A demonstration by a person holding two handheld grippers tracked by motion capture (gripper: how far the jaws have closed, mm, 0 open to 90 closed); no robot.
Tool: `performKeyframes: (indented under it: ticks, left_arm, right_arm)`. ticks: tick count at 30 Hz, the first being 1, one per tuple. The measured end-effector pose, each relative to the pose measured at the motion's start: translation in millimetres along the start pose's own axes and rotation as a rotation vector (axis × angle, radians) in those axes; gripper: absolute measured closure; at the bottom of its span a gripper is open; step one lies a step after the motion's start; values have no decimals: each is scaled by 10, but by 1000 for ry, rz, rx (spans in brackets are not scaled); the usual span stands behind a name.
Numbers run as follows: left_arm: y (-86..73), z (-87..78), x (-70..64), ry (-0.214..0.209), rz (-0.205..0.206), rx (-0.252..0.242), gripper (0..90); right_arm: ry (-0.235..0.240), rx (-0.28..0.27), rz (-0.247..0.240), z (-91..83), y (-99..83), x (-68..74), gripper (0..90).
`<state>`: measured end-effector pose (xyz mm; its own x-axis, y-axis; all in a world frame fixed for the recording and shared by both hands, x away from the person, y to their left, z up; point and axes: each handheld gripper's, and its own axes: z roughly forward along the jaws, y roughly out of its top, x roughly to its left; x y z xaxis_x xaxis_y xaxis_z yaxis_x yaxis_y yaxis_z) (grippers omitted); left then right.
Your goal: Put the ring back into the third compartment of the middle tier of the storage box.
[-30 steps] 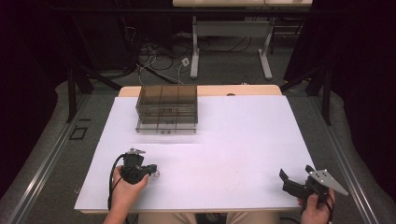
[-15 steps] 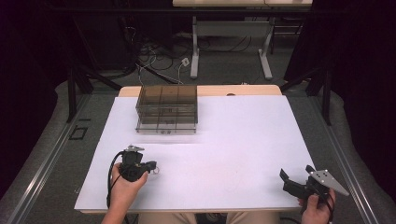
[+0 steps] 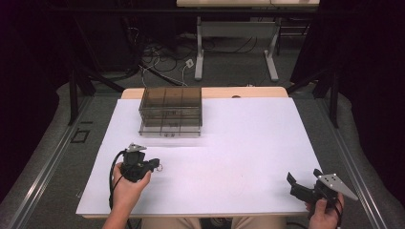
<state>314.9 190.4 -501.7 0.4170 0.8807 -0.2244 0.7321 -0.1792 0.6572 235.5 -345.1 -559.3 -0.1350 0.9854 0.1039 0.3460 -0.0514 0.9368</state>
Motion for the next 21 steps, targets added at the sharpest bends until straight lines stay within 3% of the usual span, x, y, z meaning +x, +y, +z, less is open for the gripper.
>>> performKeyframes:
  ticks: [21]
  left_arm:
    - [175, -130, -6, 3, 7, -118, 882]
  right_arm:
    - [-3, 0, 0, -9, 2, -14, 4]
